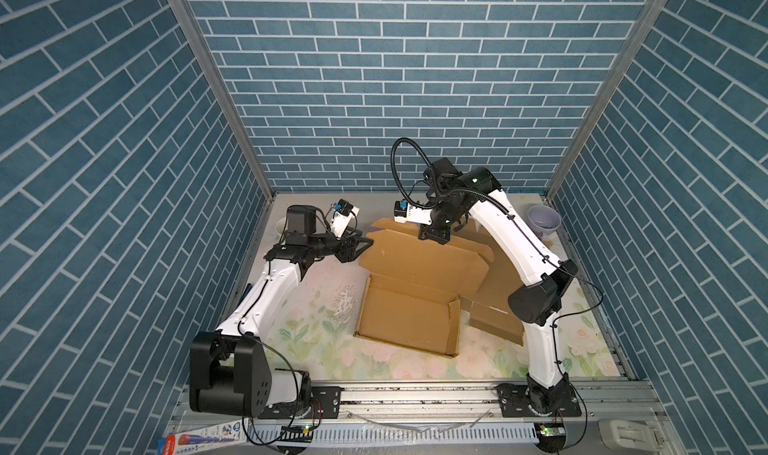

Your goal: Fold the paper box

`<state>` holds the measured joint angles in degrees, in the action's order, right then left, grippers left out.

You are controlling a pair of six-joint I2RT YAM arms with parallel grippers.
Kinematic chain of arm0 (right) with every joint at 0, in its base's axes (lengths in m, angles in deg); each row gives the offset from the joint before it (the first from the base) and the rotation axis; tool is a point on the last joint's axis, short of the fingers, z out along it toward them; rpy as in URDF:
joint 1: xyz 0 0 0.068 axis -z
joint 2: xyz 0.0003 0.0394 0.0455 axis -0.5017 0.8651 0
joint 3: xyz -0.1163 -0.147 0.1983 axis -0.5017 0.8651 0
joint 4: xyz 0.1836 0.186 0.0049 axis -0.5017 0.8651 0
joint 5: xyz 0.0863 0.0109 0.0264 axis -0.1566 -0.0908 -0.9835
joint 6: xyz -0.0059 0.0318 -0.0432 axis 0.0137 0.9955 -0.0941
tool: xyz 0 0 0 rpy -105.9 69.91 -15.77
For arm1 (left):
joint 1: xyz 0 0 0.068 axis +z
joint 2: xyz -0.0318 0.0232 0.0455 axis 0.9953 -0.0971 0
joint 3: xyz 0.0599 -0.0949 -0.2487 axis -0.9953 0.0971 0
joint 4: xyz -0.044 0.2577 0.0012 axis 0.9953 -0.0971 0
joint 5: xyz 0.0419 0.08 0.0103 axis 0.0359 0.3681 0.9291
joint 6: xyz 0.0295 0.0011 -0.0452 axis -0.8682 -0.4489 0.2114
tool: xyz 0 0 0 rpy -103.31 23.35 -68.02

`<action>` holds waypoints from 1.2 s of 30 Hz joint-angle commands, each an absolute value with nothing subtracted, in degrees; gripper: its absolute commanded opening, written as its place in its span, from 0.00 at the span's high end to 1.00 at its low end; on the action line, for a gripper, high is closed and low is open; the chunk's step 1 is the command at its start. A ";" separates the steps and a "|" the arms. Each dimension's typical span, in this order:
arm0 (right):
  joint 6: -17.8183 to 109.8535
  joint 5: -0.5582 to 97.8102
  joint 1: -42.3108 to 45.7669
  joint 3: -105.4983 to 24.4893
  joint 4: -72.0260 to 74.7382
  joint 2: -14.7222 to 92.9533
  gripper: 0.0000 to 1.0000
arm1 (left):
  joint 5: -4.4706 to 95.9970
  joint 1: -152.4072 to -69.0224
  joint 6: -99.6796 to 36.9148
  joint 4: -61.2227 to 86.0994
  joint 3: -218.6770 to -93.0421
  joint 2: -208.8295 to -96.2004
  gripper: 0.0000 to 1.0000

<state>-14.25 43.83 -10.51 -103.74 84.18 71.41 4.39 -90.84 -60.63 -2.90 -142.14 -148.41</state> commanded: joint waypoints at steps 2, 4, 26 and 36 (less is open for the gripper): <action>-17.92 41.82 -11.02 -105.19 84.76 71.46 1.00 | 0.10 -92.31 -62.41 -1.35 -143.37 -150.14 0.62; -17.51 42.68 -11.02 -105.19 84.15 71.37 0.98 | -0.18 -92.51 -62.67 -1.16 -143.21 -150.61 0.77; 22.47 25.09 19.19 -39.36 36.07 24.87 0.24 | 8.72 -90.98 -54.32 24.78 -131.79 -150.79 1.00; 26.69 20.97 20.06 -16.03 21.66 18.78 0.27 | 10.49 -90.94 -54.51 24.21 -131.14 -151.13 1.00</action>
